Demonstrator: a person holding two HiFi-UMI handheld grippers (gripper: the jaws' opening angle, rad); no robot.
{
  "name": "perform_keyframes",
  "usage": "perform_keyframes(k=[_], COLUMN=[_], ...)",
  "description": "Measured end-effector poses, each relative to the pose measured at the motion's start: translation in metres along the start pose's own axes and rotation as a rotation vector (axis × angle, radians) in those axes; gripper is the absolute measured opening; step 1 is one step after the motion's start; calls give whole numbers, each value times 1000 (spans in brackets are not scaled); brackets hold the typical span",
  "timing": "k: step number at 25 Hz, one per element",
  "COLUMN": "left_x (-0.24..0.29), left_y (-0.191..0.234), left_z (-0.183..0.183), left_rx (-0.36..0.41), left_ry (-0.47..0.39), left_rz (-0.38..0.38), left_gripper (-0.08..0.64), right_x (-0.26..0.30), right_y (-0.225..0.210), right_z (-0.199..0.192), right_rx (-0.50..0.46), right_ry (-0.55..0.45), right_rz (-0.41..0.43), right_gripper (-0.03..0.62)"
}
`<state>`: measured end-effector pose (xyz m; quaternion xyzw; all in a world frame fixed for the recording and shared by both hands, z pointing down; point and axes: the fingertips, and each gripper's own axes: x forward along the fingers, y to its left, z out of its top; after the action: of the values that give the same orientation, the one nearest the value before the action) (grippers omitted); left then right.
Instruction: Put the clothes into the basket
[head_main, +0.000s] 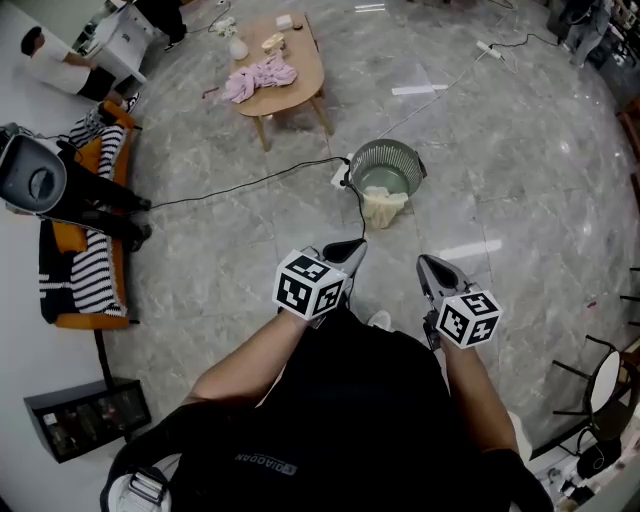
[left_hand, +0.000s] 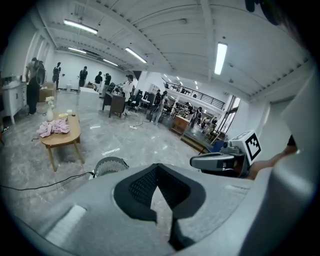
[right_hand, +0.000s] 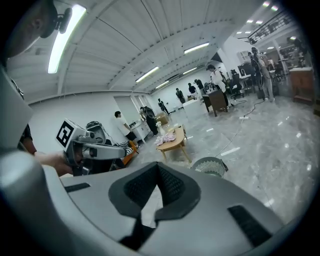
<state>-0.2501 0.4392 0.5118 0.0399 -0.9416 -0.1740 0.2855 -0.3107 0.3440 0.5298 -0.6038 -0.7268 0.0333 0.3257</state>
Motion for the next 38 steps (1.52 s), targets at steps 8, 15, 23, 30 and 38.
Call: perform_keyframes(k=[8, 15, 23, 30, 38], left_x=[-24, -28, -50, -60, -63], left_y=[-8, -7, 24, 44, 55], left_z=[-8, 17, 13, 7, 3], left_rx=[-12, 48, 82, 95, 94], left_ry=[-17, -28, 22, 52, 61], left_rz=[36, -12, -40, -66, -98], left_gripper=[0, 0, 0, 0, 0], right_x=[-17, -19, 10, 28, 43], right_y=[13, 25, 58, 73, 86], right_z=[-8, 6, 16, 11, 5], right_rx=[-16, -12, -6, 17, 35], right_ry=[-13, -53, -81, -80, -71], right_rz=[16, -10, -36, -68, -84], right_gripper=[14, 14, 14, 14, 14])
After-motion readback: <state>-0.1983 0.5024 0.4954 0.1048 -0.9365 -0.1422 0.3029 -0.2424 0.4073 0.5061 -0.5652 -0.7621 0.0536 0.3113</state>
